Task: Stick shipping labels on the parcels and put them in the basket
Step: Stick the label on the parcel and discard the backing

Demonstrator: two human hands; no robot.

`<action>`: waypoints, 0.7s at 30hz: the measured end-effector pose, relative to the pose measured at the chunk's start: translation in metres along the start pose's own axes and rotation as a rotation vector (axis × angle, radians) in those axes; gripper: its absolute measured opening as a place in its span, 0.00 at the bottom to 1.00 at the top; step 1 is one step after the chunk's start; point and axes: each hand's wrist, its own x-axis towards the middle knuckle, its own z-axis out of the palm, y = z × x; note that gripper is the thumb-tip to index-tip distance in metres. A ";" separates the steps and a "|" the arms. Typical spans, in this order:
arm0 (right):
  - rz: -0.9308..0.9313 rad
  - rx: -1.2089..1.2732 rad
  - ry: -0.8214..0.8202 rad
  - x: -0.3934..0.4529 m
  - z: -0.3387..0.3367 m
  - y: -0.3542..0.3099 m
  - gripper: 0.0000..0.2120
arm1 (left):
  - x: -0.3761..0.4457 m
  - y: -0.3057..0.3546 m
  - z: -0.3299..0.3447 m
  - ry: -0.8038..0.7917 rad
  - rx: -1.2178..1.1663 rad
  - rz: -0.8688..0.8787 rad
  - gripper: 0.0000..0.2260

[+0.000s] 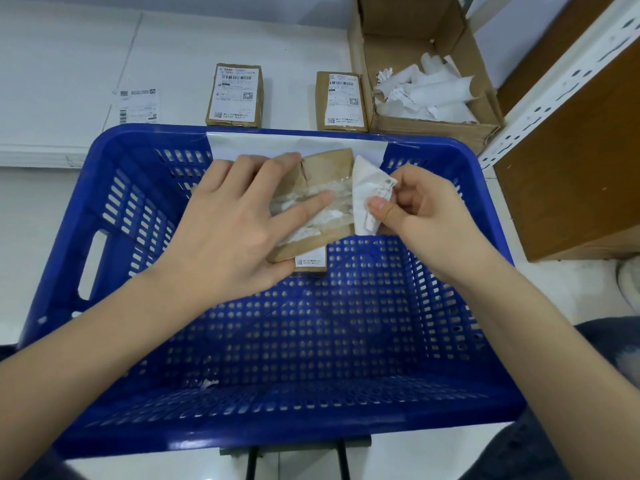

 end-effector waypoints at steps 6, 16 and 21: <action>0.032 0.246 -0.040 -0.002 -0.011 -0.007 0.03 | 0.000 -0.006 -0.004 0.020 -0.042 -0.006 0.30; 0.169 0.571 0.046 0.000 -0.034 -0.020 0.04 | -0.001 -0.018 -0.007 0.020 -0.057 -0.063 0.28; 0.072 0.336 -0.133 -0.009 -0.013 -0.017 0.05 | 0.001 -0.004 -0.001 -0.018 -0.084 0.002 0.29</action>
